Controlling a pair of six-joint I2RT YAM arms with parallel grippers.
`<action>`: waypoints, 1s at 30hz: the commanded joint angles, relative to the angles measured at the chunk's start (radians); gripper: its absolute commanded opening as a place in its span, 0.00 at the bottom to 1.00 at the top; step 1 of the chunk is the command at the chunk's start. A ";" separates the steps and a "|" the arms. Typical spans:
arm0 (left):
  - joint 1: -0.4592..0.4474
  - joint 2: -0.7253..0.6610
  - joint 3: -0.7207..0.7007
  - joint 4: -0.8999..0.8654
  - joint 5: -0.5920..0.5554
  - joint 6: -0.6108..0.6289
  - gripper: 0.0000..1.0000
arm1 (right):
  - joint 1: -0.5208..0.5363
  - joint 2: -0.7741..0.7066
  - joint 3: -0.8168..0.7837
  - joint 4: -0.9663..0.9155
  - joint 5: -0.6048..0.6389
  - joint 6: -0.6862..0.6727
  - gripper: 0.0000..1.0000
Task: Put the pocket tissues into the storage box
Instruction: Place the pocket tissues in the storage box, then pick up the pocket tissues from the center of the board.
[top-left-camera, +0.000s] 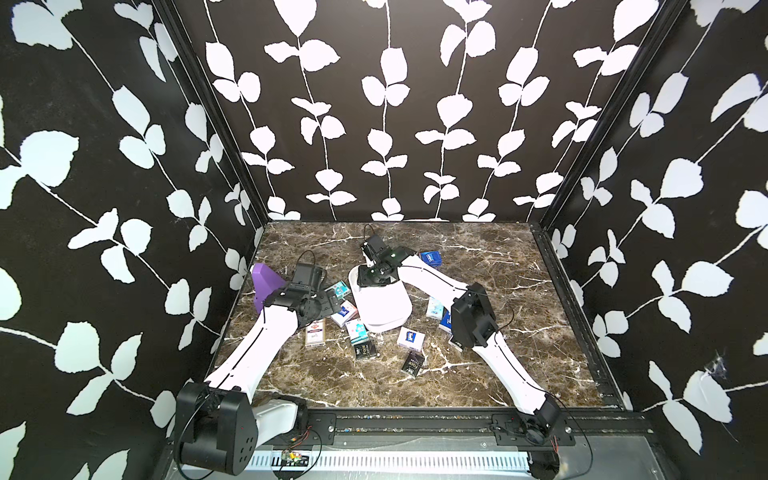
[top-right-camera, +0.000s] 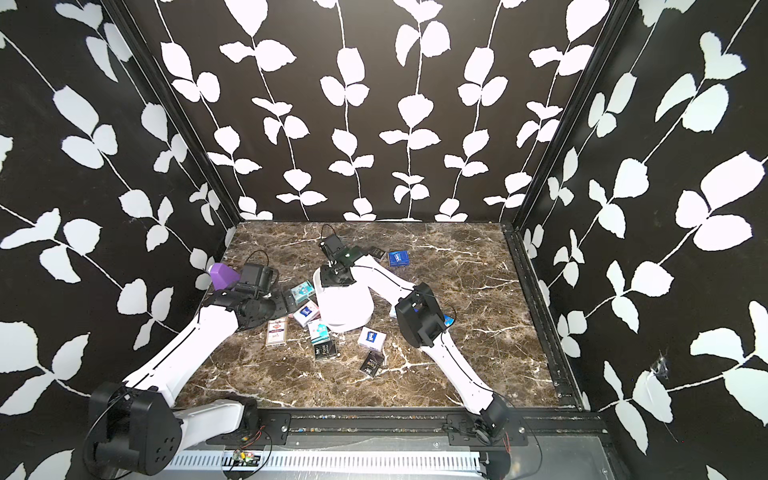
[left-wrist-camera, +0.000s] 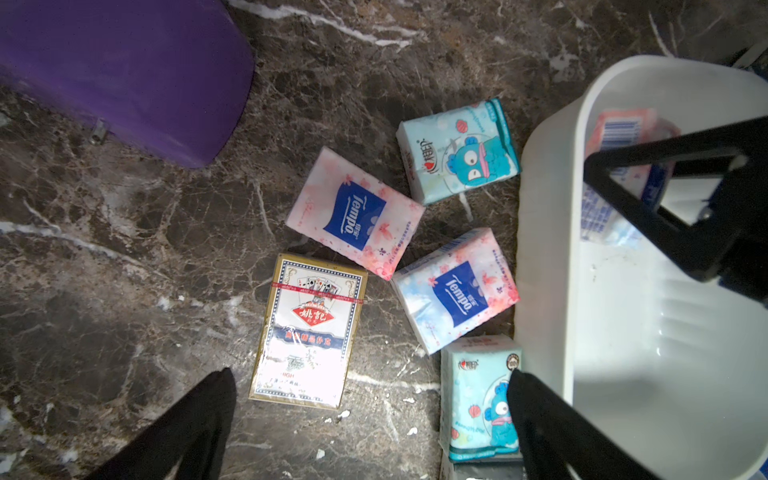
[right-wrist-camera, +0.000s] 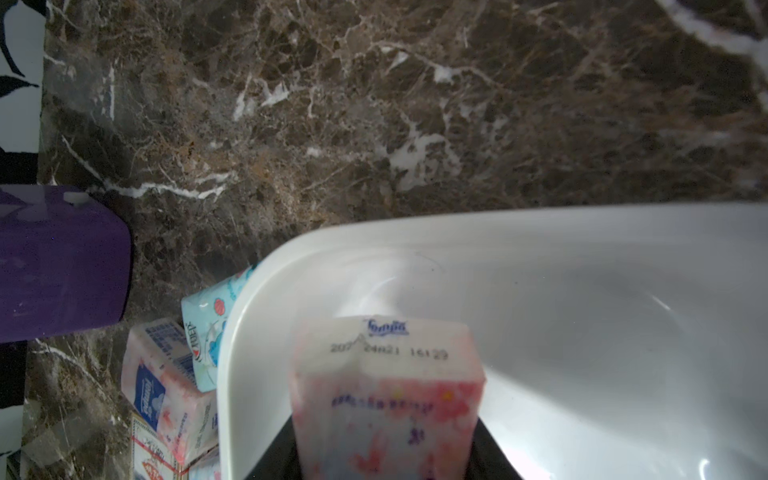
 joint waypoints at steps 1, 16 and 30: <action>0.004 -0.019 0.010 -0.030 0.001 0.005 0.99 | 0.001 0.032 0.082 -0.014 0.019 0.005 0.51; 0.004 -0.045 0.001 -0.008 0.035 -0.027 0.99 | -0.022 -0.077 0.075 0.025 -0.012 -0.024 0.65; -0.025 0.058 0.005 0.136 0.246 -0.042 0.99 | -0.105 -0.576 -0.529 0.053 0.124 -0.041 0.75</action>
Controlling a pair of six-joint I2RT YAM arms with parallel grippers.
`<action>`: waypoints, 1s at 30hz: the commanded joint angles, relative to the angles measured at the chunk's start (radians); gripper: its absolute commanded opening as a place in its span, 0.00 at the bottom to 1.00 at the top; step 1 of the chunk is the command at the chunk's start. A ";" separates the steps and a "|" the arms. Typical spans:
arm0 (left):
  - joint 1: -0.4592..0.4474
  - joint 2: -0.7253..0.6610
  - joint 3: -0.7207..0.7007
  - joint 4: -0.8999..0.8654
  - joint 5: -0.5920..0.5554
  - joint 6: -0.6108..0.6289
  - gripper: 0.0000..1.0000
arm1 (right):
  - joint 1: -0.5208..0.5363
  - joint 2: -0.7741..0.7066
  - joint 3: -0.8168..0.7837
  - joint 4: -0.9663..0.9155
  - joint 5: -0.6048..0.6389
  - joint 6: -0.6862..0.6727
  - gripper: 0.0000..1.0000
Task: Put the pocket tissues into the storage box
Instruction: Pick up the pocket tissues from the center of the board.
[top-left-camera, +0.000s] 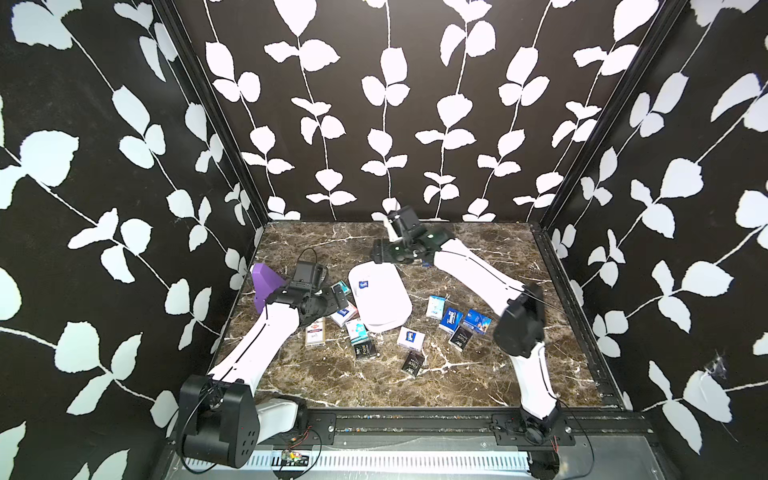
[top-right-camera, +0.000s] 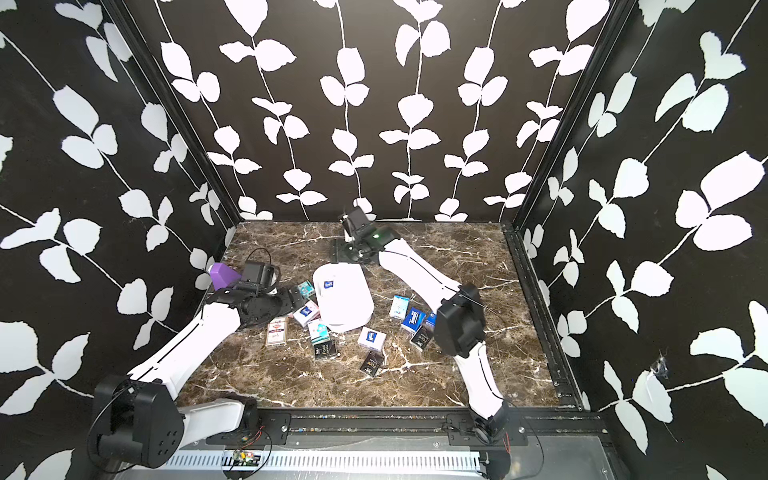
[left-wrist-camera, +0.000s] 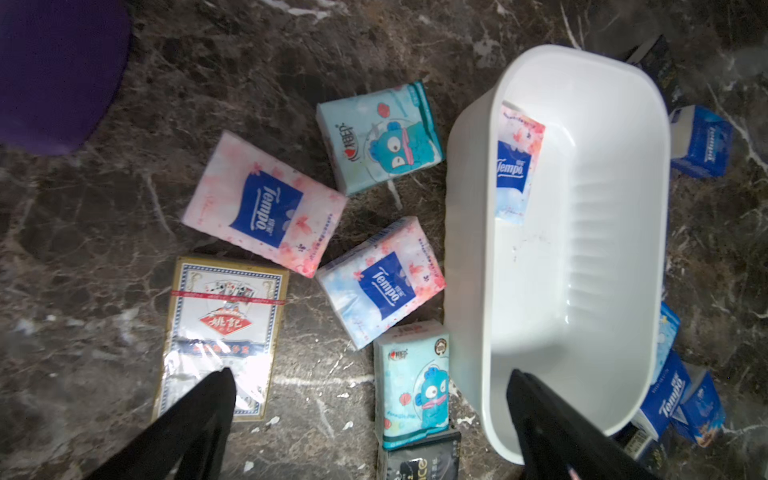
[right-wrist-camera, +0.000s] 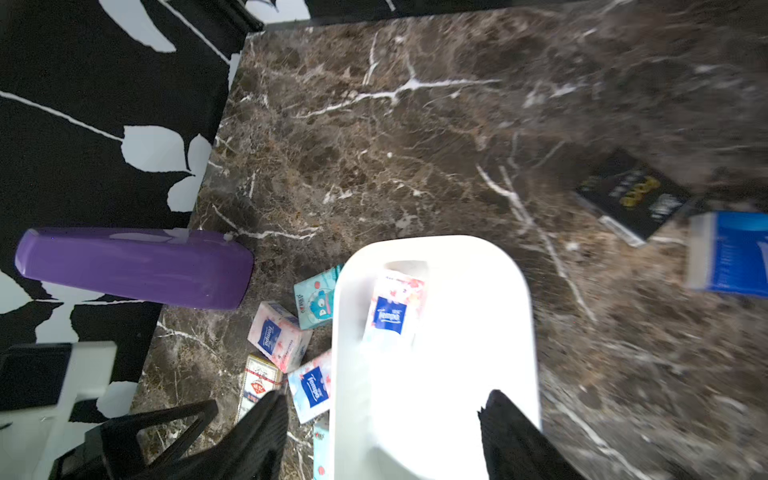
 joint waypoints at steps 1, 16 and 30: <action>-0.020 0.024 0.009 0.046 0.055 -0.006 0.99 | -0.035 -0.089 -0.194 0.005 0.074 0.020 0.76; -0.089 0.039 -0.024 0.053 0.080 -0.028 0.99 | -0.124 -0.264 -0.707 -0.019 0.128 0.135 0.78; -0.089 0.017 0.006 -0.012 0.043 -0.009 0.99 | -0.127 -0.077 -0.613 0.016 0.179 0.110 0.78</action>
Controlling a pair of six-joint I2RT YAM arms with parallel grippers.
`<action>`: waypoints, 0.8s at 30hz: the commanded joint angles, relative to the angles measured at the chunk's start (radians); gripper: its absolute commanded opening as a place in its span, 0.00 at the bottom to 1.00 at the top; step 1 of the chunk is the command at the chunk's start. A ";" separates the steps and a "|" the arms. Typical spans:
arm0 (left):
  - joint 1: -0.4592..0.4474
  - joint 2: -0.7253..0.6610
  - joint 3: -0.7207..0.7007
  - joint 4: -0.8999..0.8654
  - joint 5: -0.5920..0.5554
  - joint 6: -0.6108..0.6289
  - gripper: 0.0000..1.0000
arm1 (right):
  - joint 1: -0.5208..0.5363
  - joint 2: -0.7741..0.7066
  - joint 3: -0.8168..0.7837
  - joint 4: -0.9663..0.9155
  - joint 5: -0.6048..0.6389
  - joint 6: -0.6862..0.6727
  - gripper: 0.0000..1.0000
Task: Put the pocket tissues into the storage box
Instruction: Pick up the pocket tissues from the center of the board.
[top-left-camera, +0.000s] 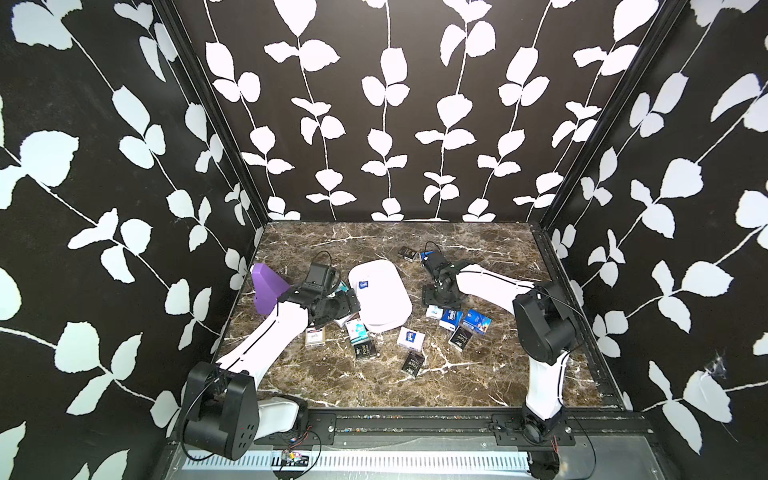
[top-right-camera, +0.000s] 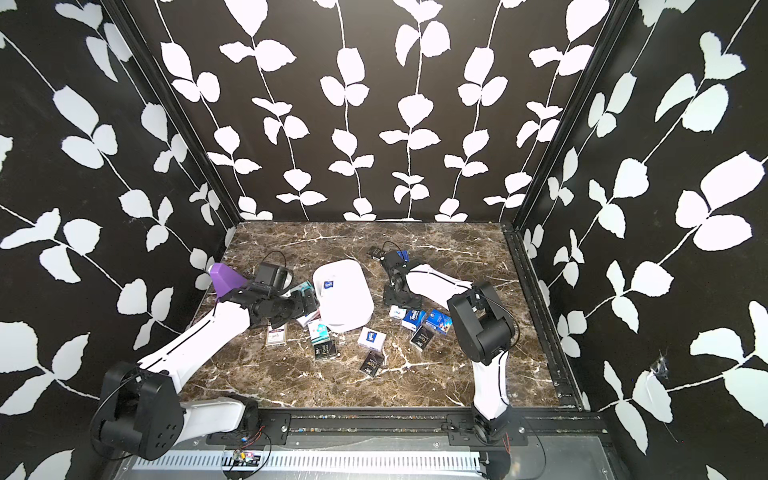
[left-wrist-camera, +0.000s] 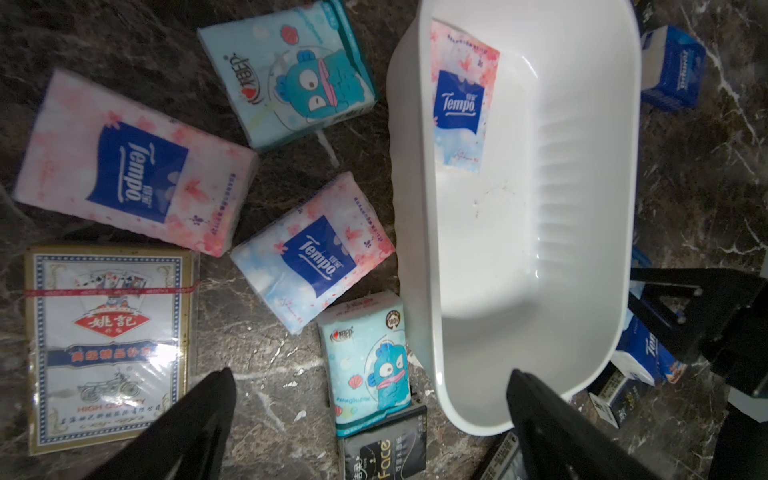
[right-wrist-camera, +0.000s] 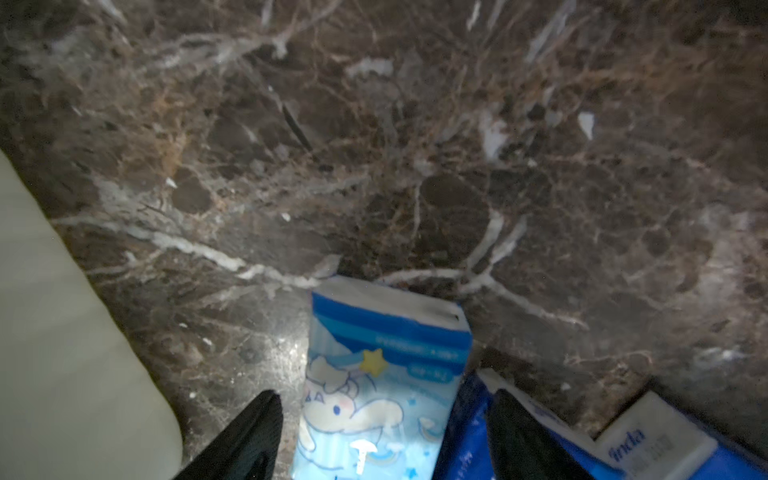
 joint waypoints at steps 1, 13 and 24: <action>-0.002 -0.013 0.027 -0.038 -0.020 0.010 0.99 | -0.001 0.037 0.016 0.024 0.023 0.008 0.78; -0.002 -0.037 0.026 -0.049 -0.039 -0.011 0.99 | -0.001 0.090 0.047 0.045 0.007 0.001 0.67; -0.002 -0.079 -0.024 -0.040 -0.070 -0.025 0.99 | -0.014 0.033 0.073 -0.006 0.045 -0.087 0.42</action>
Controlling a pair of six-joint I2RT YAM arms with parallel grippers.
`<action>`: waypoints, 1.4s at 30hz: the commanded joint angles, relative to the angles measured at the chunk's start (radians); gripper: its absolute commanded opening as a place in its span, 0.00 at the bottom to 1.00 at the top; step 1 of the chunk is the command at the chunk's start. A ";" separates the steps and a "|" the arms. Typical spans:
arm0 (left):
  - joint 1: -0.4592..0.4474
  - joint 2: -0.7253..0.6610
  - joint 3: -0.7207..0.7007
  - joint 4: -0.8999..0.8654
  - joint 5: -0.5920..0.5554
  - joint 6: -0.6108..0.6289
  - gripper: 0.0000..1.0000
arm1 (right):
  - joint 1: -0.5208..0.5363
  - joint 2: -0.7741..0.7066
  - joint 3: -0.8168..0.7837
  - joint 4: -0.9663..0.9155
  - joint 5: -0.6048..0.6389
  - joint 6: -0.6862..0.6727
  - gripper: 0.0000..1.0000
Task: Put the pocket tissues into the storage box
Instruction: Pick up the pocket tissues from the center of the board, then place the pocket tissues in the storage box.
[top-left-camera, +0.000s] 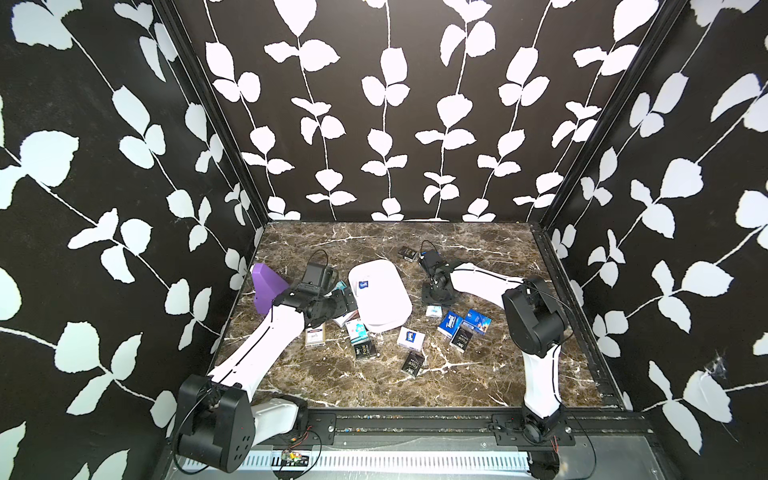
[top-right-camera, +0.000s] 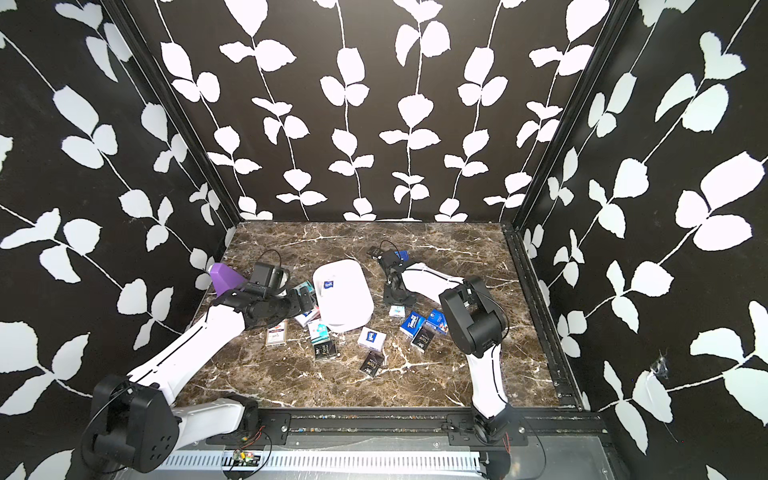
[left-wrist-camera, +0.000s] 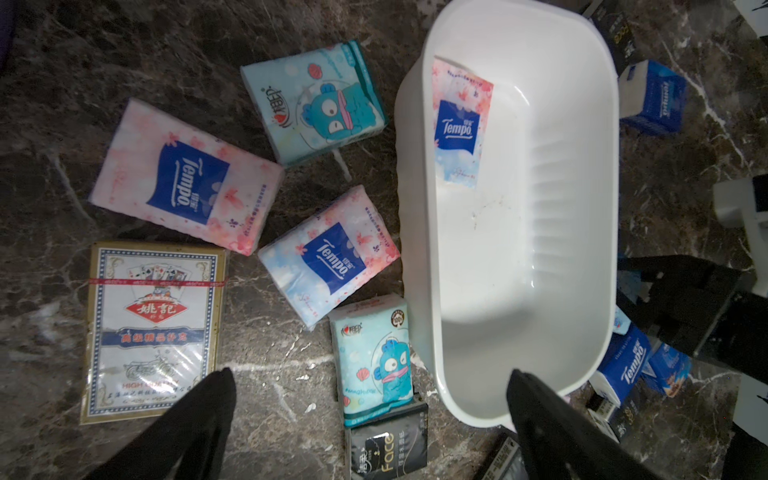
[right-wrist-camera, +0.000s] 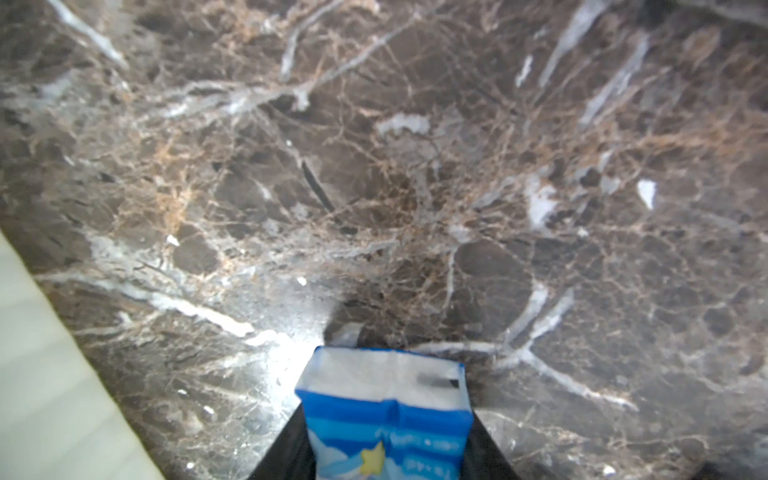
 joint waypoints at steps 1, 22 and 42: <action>-0.003 -0.016 -0.030 -0.012 -0.026 -0.011 0.99 | -0.010 -0.056 0.028 -0.041 0.026 -0.061 0.41; 0.082 0.052 -0.045 0.000 -0.103 -0.021 0.99 | 0.094 0.030 0.414 -0.096 -0.245 -0.205 0.39; 0.088 0.039 -0.001 -0.071 -0.055 0.031 0.99 | 0.221 0.234 0.546 -0.115 -0.321 -0.221 0.41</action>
